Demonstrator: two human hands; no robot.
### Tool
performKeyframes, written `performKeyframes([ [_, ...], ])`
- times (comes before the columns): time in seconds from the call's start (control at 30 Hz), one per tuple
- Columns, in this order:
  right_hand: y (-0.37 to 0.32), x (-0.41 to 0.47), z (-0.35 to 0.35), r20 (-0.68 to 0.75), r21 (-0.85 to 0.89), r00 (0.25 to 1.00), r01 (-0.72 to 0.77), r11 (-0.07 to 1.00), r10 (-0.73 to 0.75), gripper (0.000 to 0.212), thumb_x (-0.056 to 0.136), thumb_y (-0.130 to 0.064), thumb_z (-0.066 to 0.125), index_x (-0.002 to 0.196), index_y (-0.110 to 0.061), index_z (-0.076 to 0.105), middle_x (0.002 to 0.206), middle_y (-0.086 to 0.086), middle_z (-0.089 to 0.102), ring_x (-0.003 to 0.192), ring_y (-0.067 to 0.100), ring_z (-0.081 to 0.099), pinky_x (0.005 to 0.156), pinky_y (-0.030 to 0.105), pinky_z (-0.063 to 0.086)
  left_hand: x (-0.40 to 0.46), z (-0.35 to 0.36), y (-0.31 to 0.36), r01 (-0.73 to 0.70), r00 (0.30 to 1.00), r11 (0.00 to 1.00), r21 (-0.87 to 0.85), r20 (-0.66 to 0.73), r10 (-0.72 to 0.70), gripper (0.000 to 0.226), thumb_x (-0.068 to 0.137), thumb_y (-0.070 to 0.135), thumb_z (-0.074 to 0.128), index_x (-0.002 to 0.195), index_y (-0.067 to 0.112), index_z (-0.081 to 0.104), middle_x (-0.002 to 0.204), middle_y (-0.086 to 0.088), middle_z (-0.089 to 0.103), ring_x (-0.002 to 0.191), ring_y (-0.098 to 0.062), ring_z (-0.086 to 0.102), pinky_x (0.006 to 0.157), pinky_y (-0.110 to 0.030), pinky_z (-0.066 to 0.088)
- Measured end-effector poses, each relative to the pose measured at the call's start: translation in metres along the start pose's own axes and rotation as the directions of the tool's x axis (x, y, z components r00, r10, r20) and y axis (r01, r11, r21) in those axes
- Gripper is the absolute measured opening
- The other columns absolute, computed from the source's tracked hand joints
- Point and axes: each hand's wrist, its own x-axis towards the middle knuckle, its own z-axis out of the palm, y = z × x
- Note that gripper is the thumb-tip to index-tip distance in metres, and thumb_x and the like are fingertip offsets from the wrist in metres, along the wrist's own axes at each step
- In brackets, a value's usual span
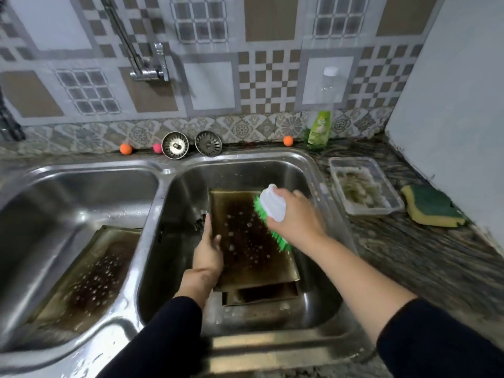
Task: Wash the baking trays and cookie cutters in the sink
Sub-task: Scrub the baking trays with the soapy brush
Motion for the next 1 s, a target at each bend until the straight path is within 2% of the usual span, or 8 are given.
performKeyframes([
  [0.17, -0.034, -0.036, 0.037, -0.063, -0.001, 0.995, 0.083, 0.997, -0.083, 0.069, 0.089, -0.042, 0.056, 0.147, -0.042, 0.02, 0.139, -0.002, 0.038, 0.114, 0.022, 0.054, 0.088, 0.033, 0.047, -0.004, -0.035, 0.028, -0.285, 0.946, 0.955, -0.081, -0.183, 0.266, 0.058, 0.102, 0.013, 0.035, 0.151, 0.036, 0.014, 0.125, 0.026, 0.036, 0.113, 0.01, 0.036, 0.095, -0.009, 0.025],
  [0.33, -0.062, -0.016, 0.016, -0.249, -0.061, 0.963, 0.09, 0.994, -0.103, 0.066, 0.089, -0.046, 0.053, 0.147, -0.045, 0.021, 0.112, -0.001, 0.045, 0.092, 0.025, 0.058, 0.069, 0.032, 0.041, -0.005, -0.065, 0.041, -0.447, 0.879, 0.889, -0.1, -0.232, 0.416, 0.056, 0.102, 0.007, 0.037, 0.152, 0.022, 0.017, 0.113, 0.045, 0.03, 0.097, 0.042, 0.028, 0.085, 0.012, 0.02],
  [0.53, -0.098, 0.052, -0.019, -0.395, 0.065, 0.917, 0.079, 0.995, -0.048, 0.063, 0.09, -0.047, 0.054, 0.146, -0.042, 0.028, 0.104, 0.006, 0.066, 0.094, 0.027, 0.062, 0.061, 0.028, 0.038, -0.003, -0.07, 0.058, -0.559, 0.821, 0.811, -0.174, -0.253, 0.512, 0.056, 0.1, 0.002, 0.038, 0.151, 0.02, 0.023, 0.116, 0.055, 0.033, 0.11, 0.035, 0.031, 0.094, 0.006, 0.024],
  [0.63, -0.101, 0.018, -0.005, -0.361, 0.11, 0.931, 0.1, 0.989, -0.054, 0.063, 0.087, -0.049, 0.058, 0.144, -0.045, 0.031, 0.081, -0.001, 0.067, 0.08, 0.019, 0.064, 0.057, 0.027, 0.042, 0.011, -0.083, 0.058, -0.585, 0.799, 0.785, -0.203, -0.31, 0.515, 0.054, 0.1, 0.003, 0.038, 0.15, 0.019, 0.026, 0.13, 0.041, 0.032, 0.119, 0.03, 0.028, 0.1, 0.002, 0.023],
  [0.73, -0.099, -0.029, 0.025, -0.339, 0.137, 0.936, 0.149, 0.979, -0.095, 0.065, 0.084, -0.047, 0.062, 0.14, -0.049, 0.029, 0.077, -0.005, 0.068, 0.074, 0.013, 0.064, 0.061, 0.023, 0.044, 0.015, -0.089, 0.056, -0.599, 0.789, 0.782, -0.174, -0.298, 0.537, 0.053, 0.101, 0.006, 0.039, 0.151, 0.018, 0.024, 0.129, 0.04, 0.031, 0.115, 0.034, 0.027, 0.096, 0.005, 0.023],
  [0.87, -0.106, 0.01, 0.014, -0.382, 0.109, 0.924, 0.072, 0.991, -0.025, 0.059, 0.086, -0.05, 0.059, 0.14, -0.047, 0.035, 0.081, -0.002, 0.068, 0.079, 0.016, 0.065, 0.058, 0.023, 0.038, 0.007, -0.076, 0.057, -0.583, 0.809, 0.806, -0.099, -0.164, 0.565, 0.058, 0.101, 0.011, 0.04, 0.151, 0.032, 0.018, 0.107, 0.03, 0.049, 0.085, 0.032, 0.046, 0.077, 0.005, 0.033],
  [0.93, -0.114, 0.039, -0.001, -0.413, 0.123, 0.911, 0.046, 0.991, 0.009, 0.059, 0.087, -0.05, 0.058, 0.141, -0.046, 0.036, 0.093, -0.001, 0.071, 0.084, 0.018, 0.065, 0.054, 0.024, 0.037, 0.003, -0.069, 0.062, -0.585, 0.808, 0.804, -0.105, -0.152, 0.569, 0.059, 0.101, 0.013, 0.04, 0.149, 0.038, 0.018, 0.108, 0.022, 0.052, 0.083, 0.023, 0.052, 0.078, -0.002, 0.038],
  [1.0, -0.12, 0.049, -0.007, -0.433, 0.177, 0.901, 0.071, 0.982, 0.013, 0.06, 0.086, -0.05, 0.059, 0.141, -0.045, 0.037, 0.1, -0.002, 0.071, 0.089, 0.018, 0.064, 0.055, 0.024, 0.038, 0.004, -0.07, 0.064, -0.593, 0.802, 0.793, -0.136, -0.187, 0.568, 0.058, 0.101, 0.012, 0.039, 0.15, 0.034, 0.019, 0.112, 0.033, 0.048, 0.087, 0.023, 0.052, 0.083, -0.004, 0.039],
])
